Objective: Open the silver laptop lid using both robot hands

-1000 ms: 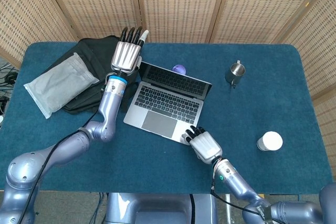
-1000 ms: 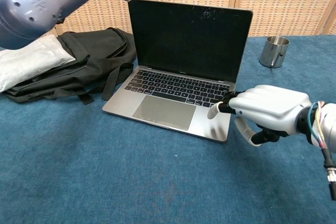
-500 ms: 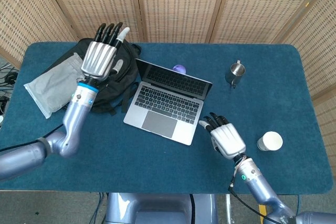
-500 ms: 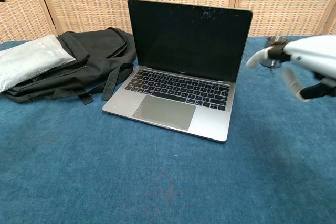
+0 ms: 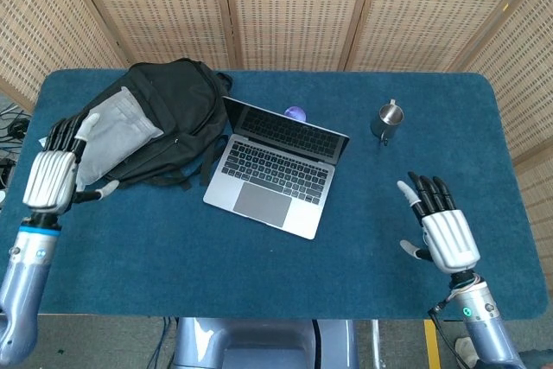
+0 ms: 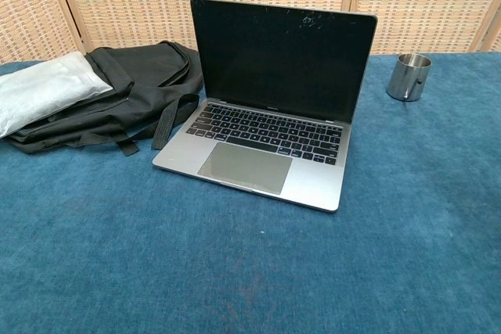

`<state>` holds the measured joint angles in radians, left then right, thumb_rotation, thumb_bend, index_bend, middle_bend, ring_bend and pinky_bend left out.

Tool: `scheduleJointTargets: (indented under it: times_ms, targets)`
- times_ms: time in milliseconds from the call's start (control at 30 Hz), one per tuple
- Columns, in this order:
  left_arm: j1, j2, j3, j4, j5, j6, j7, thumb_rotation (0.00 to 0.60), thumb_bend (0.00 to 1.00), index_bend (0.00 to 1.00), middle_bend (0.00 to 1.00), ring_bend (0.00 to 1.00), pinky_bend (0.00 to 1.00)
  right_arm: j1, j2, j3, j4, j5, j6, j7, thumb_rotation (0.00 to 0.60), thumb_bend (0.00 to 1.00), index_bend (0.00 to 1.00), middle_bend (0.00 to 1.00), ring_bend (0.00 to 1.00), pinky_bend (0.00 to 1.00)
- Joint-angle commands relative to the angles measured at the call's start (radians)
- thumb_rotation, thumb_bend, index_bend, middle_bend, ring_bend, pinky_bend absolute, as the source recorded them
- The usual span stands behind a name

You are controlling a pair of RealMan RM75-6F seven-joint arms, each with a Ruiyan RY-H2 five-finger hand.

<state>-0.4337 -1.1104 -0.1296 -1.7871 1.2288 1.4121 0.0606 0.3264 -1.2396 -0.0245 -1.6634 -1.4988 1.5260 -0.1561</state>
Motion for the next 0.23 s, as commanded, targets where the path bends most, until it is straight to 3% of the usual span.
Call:
scheduleJointTargets:
  times_ms: [33,233]
  targets:
    - [0.144,0.017,0.094,-0.076,0.06,0.141,-0.06,0.6,0.0,0.0,0.0,0.0,0.0,-0.06,-0.012,-0.009,0.023,-0.005,0.052,0.008,0.6,0.0,0.01,0.0,0.0,0.0]
    - [0.237,-0.029,0.138,-0.073,0.11,0.222,-0.069,0.6,0.02,0.0,0.0,0.0,0.0,-0.115,-0.02,-0.026,0.006,-0.063,0.117,-0.04,0.6,0.0,0.0,0.0,0.0,0.0]
